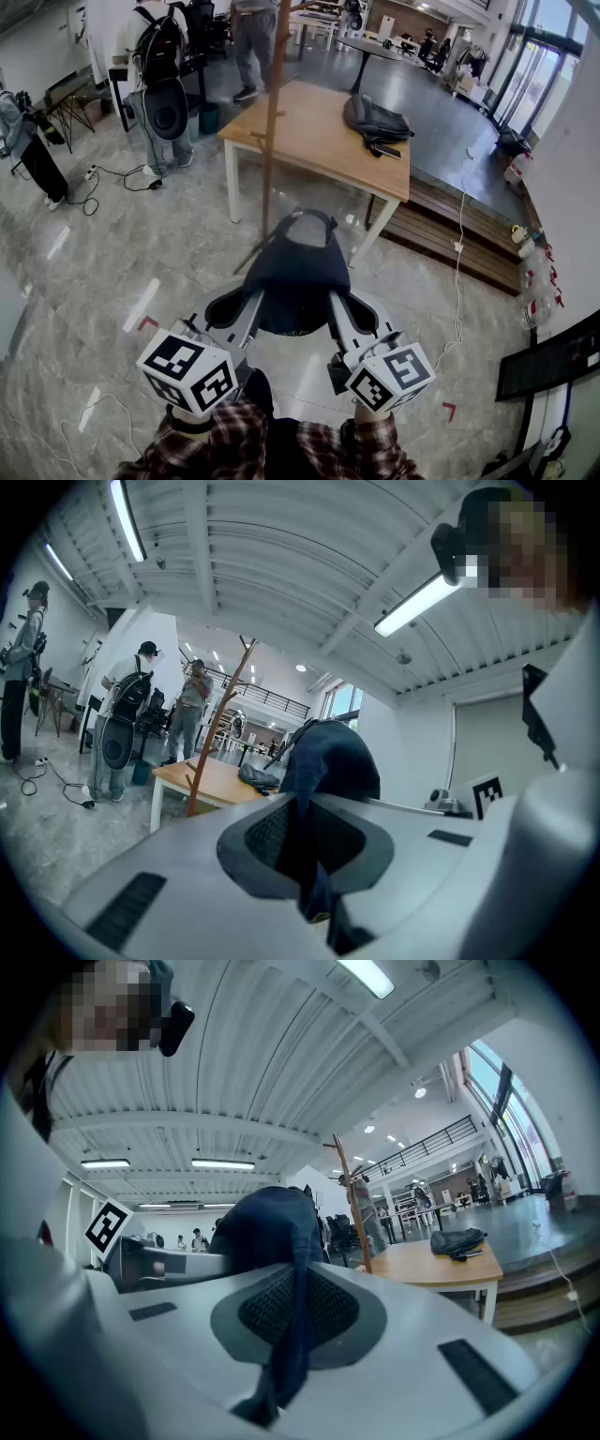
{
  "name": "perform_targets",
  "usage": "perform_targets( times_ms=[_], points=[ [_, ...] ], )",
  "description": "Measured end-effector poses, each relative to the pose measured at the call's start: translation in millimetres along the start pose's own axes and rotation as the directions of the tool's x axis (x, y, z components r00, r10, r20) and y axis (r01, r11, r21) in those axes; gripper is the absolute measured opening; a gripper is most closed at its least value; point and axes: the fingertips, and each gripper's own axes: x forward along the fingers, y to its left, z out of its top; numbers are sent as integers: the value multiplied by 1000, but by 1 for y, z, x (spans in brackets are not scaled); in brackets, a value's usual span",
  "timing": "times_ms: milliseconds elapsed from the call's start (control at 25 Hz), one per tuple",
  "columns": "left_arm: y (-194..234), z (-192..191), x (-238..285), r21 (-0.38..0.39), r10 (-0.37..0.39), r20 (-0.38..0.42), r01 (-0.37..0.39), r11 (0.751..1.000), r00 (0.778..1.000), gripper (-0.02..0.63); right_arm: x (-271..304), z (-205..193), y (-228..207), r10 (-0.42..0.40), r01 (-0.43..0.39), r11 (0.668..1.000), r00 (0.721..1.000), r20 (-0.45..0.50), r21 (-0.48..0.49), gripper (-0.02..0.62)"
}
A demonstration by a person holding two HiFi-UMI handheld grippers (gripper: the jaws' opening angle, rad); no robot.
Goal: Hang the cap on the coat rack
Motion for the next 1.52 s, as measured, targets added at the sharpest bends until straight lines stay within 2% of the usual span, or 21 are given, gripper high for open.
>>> perform_targets(
  times_ms=[200,360,960,1200,1520],
  points=[
    [12,-6,27,-10,-1,-12,0,1000,1000,25,14,-6,-24,1,-1,1000,1000,-9,13,20],
    [37,-4,56,-23,0,-15,0,1000,1000,25,44,-8,-44,-3,3,1000,1000,-17,11,21],
    [187,61,186,-13,-45,6,45,999,999,25,238,18,-125,-41,41,999,999,2,-25,20],
    [236,71,211,-26,-41,-25,41,999,999,25,294,14,-137,-48,48,999,999,-13,-4,20],
    [273,64,274,-48,-4,-89,0,999,996,25,349,0,-196,-40,44,998,997,-68,55,21]
  ],
)
